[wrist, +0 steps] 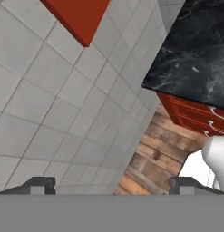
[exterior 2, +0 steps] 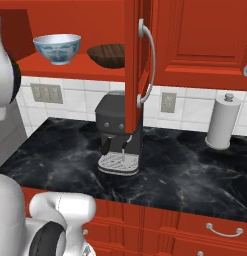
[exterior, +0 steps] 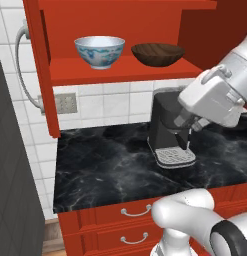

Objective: Move the bowls from the cabinet to the plates on the dining table.

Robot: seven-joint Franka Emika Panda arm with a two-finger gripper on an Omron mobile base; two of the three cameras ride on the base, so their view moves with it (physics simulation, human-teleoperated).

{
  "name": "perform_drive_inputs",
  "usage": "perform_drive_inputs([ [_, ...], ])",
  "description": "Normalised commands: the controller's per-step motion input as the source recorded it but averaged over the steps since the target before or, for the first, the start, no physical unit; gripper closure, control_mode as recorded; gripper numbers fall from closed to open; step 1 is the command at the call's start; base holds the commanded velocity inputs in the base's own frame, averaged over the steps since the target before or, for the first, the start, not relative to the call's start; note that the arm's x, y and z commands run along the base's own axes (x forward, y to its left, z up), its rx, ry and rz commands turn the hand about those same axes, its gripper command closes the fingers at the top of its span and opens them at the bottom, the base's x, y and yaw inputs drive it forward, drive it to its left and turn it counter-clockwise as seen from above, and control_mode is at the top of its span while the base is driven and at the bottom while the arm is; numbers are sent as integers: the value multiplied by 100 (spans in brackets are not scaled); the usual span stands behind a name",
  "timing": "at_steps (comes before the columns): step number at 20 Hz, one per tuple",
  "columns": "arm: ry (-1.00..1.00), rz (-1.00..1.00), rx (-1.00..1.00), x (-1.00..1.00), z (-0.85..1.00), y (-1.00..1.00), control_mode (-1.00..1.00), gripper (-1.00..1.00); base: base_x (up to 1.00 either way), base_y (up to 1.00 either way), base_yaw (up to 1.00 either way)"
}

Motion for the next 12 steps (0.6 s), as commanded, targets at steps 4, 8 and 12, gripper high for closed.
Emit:
perform_drive_inputs([
  [4, -16, -23, -16, -60, -43, -6, -100, -100, 0, 0, 0],
  [8, -23, -22, -23, -3, -52, -12, -100, -100, 0, 0, 0],
  [12, -6, -28, -16, 44, -20, -22, -100, -100, 0, 0, 0],
])
